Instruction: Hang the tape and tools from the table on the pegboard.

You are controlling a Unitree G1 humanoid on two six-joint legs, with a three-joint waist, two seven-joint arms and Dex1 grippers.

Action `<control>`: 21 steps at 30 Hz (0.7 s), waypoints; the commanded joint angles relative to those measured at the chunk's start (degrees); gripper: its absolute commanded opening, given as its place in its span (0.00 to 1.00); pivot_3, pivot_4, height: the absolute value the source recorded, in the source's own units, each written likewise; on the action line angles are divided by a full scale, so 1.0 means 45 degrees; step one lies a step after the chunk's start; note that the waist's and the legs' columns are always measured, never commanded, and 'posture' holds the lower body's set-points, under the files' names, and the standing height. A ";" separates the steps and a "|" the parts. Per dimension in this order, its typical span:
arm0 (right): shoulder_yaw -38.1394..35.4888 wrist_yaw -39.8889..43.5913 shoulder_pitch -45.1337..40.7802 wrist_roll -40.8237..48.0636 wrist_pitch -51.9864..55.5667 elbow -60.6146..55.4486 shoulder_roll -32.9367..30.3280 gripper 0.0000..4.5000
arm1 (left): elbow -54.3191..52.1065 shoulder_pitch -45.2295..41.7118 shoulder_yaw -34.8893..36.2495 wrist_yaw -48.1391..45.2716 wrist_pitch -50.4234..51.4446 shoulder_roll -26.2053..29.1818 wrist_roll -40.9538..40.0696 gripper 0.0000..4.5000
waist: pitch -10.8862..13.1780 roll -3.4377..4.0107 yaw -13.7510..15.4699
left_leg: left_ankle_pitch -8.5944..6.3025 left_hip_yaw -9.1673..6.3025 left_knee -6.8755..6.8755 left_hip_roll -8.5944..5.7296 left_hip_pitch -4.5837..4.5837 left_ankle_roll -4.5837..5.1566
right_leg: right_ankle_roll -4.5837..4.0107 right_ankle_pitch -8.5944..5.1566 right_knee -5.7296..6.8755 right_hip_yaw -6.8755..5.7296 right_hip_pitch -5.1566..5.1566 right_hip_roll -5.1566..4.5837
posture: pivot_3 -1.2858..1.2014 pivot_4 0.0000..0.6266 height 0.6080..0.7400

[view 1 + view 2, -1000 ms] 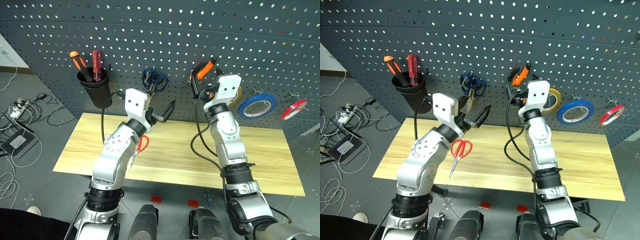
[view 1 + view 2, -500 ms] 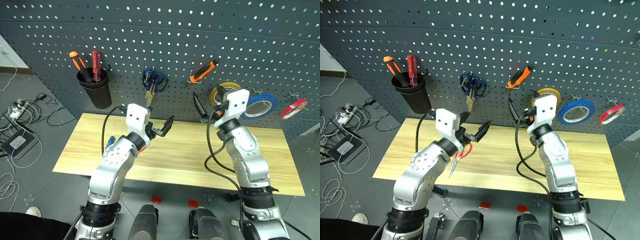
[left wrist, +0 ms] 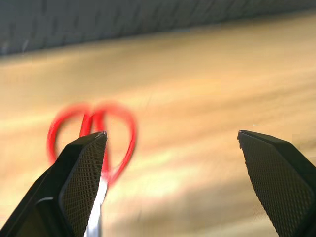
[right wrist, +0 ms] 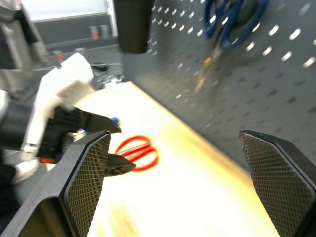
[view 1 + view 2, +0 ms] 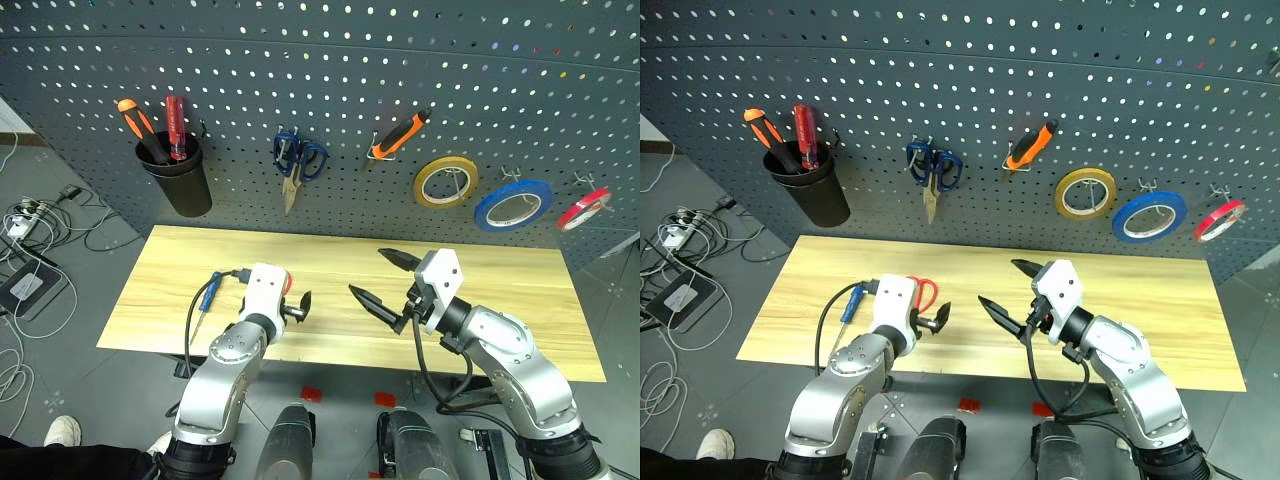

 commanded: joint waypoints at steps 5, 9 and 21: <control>-0.0431 0.1276 0.0711 0.1536 0.0674 -0.0916 -0.0916 0.99 | -0.1661 0.1114 0.0122 0.0852 0.1845 0.0102 0.0856 1.00 | 0.0697 -0.0002 -0.0006 | -0.0001 -0.0012 0.0006 -0.0001 -0.0002 0.0002 | 0.0000 0.0001 0.0018 0.0008 -0.0006 -0.0013 | 0.57 0.69 1.00; -0.0553 0.1622 0.0511 0.1981 0.1131 -0.1019 -0.1418 0.99 | -0.1574 0.0914 0.0397 0.0983 0.2350 0.0252 0.1079 1.00 | 0.1174 0.0001 -0.0002 | -0.0001 -0.0013 0.0014 -0.0005 0.0002 0.0001 | 0.0000 0.0000 0.0058 0.0014 -0.0015 -0.0019 | 0.58 0.74 1.00; -0.0621 0.0036 0.0312 0.2874 0.2876 -0.2142 -0.0687 0.99 | -0.1145 0.0377 0.0585 0.0560 0.2047 0.1272 0.1680 1.00 | 0.2031 0.0007 0.0022 | 0.0002 -0.0010 0.0005 0.0024 -0.0015 -0.0005 | 0.0003 -0.0001 0.0061 0.0018 -0.0044 -0.0041 | 0.57 0.82 1.00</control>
